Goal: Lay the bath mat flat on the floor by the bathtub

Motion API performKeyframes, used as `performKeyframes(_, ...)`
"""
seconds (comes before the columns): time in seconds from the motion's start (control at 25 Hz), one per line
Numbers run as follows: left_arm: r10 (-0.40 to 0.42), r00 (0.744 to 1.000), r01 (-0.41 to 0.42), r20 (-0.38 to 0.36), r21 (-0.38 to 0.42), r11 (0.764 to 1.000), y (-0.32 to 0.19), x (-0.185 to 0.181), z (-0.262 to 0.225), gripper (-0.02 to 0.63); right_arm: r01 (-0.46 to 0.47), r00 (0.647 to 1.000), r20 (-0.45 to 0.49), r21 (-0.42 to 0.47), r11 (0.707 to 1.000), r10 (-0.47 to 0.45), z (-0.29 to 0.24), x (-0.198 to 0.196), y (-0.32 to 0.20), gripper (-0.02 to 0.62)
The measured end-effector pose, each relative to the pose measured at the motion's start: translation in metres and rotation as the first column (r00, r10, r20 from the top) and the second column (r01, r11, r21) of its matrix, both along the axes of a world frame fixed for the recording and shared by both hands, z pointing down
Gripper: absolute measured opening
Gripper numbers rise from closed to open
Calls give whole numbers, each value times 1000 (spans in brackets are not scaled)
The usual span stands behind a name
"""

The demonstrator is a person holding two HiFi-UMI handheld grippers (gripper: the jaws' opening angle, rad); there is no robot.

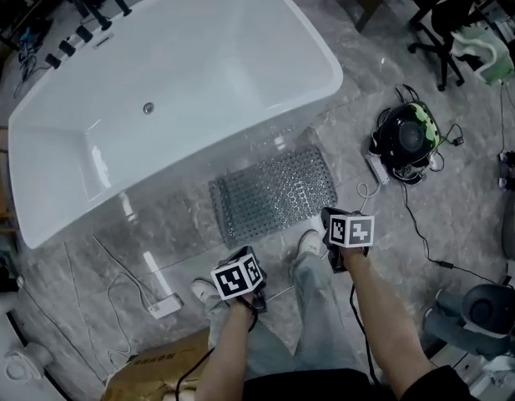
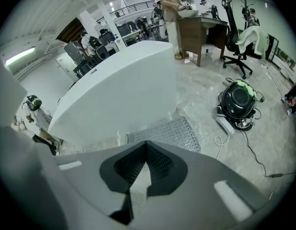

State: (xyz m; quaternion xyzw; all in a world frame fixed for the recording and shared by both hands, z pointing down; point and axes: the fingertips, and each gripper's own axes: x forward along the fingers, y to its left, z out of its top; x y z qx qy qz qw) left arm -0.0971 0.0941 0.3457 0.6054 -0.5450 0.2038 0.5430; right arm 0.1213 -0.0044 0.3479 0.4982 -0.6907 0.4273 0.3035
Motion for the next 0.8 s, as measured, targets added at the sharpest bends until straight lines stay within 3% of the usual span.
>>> performKeyframes(0.24, -28, 1000, 28, 5, 54, 998, 0, -9, -51, 5, 33, 999, -26, 44, 998, -32, -41, -12, 20, 6)
performKeyframes(0.52, -68, 995, 62, 72, 93, 994, 9, -56, -100, 5, 83, 996, 24, 117, 990, -86, -95, -64, 31, 6)
performKeyframes(0.8, -124, 991, 112, 53, 181, 977, 15, -72, -158, 5, 144, 985, 56, 260, 955, -163, -165, -98, 33, 6)
